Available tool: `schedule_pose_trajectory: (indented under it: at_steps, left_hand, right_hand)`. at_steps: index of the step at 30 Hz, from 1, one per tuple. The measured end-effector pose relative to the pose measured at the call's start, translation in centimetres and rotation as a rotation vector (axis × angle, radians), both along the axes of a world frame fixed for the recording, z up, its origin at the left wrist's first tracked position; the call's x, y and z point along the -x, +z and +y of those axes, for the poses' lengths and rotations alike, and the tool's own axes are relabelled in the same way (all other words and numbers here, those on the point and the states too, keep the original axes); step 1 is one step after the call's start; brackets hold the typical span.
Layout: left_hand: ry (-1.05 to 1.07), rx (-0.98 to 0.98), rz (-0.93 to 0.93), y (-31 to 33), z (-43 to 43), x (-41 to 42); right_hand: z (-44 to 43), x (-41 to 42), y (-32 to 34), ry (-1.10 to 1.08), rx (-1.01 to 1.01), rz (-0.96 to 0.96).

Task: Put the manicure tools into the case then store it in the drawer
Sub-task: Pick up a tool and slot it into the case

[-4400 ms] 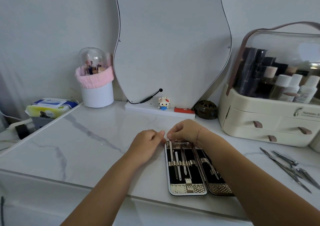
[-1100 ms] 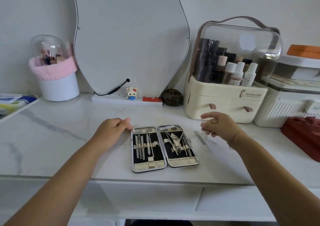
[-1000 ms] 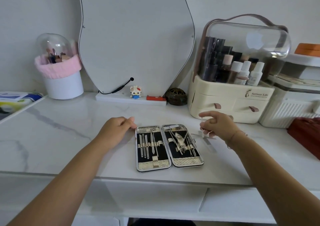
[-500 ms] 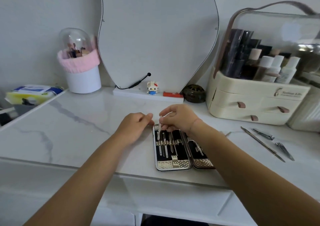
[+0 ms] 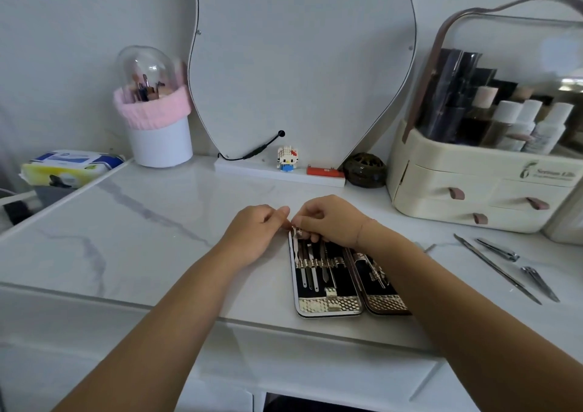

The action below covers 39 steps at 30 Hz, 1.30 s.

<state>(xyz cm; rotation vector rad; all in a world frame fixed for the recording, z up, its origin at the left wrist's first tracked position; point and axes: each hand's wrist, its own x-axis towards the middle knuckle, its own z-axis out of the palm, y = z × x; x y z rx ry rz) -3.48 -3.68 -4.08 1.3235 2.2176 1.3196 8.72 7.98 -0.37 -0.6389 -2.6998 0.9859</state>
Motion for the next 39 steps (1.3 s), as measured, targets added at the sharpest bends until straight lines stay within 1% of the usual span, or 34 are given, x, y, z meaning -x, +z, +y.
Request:
schedule_pose_trajectory:
  at_steps: [2, 7, 13, 24, 28, 31, 33, 35, 38, 39]
  left_hand:
    - [-0.003, 0.001, -0.003, 0.0, 0.0, 0.1]
    - [-0.022, 0.0, -0.036, -0.1, 0.0, 0.2]
    - [-0.032, -0.009, -0.064, -0.1, -0.2, 0.1]
    - [-0.025, 0.001, -0.08, 0.0, -0.2, 0.0]
    - [-0.018, 0.0, -0.091, 0.1, -0.2, -0.1]
    - [-0.02, -0.001, -0.093, 0.1, -0.2, 0.0]
    - [-0.02, -0.004, -0.095, 0.0, -0.2, 0.0]
    - [-0.019, -0.005, -0.102, -0.1, -0.2, 0.0]
    - [-0.027, -0.009, -0.11, -0.1, -0.2, 0.1]
    - [-0.025, -0.014, -0.111, -0.1, -0.2, 0.1]
  right_hand:
    - [0.3, -0.3, 0.1, 0.033, -0.054, -0.012]
    - [0.8, -1.0, 0.0, 0.129, -0.019, -0.045]
    - [0.8, -1.7, 0.3, 0.186, -0.058, -0.107]
    - [0.4, -2.8, 0.9, 0.334, -0.238, -0.203]
    - [0.1, -3.1, 0.7, 0.32, -0.247, -0.17]
    - [-0.2, -3.9, 0.4, 0.318, -0.149, -0.082]
    - [-0.2, -5.0, 0.4, 0.301, -0.076, -0.011]
    - [0.5, -6.7, 0.8, 0.218, -0.045, 0.08]
    - [2.7, -10.3, 2.0, -0.073, 0.01, 0.239]
    - [3.9, -11.7, 2.1, -0.173, -0.003, 0.247]
